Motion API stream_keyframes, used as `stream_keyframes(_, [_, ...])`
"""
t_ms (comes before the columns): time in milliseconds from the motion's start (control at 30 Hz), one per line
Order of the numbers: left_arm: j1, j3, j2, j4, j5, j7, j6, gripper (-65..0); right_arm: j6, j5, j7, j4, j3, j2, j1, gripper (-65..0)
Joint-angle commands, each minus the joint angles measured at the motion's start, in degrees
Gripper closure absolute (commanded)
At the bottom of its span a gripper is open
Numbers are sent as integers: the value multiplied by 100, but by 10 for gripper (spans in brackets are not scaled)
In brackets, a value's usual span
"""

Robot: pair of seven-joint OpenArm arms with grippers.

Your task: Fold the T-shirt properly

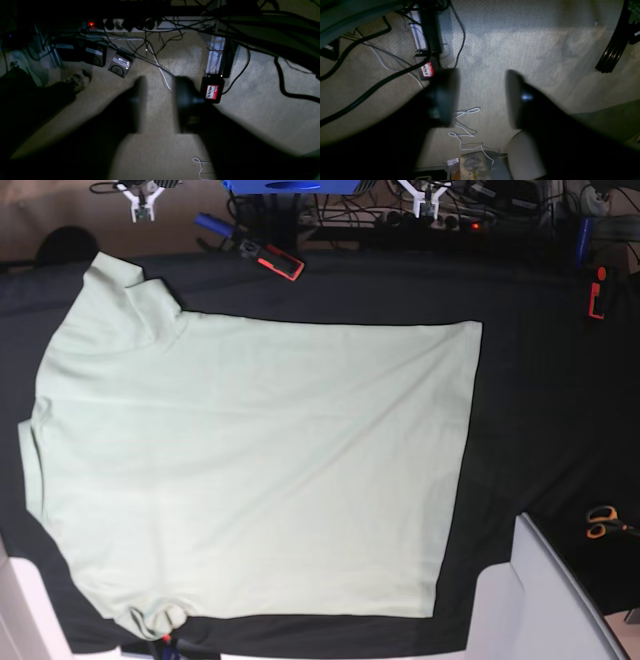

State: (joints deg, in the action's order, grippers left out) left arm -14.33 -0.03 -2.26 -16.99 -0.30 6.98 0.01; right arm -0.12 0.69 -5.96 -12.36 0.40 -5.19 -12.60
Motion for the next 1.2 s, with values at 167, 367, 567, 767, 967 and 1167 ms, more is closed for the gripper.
stream_keyframes(167, [-49,8,-24,-11,-1,62,38,-233,-36,-3,-24,-17,8,-13,-54,-257])
stream_keyframes(367, [-49,8,-24,-19,-1,62,38,0,-36,-3,-24,-8,-27,-92,-45,-22])
stream_keyframes(567, [-57,16,2,-11,-1,62,38,0,-36,-29,-24,-8,-54,-127,-54,-58])
stream_keyframes(767, [-277,16,-16,-107,-1,71,38,0,-28,-12,-24,-228,8,-294,-309,-4])
stream_keyframes(967, [-1420,-1,-227,-1804,-1,71,38,0,-28,-3,-15,-2056,834,-382,-1645,-1])
stream_keyframes(1167, [-2572,-608,-306,-3984,-19,45,38,0,-19,-3,662,-4263,1573,-329,-2639,-1])
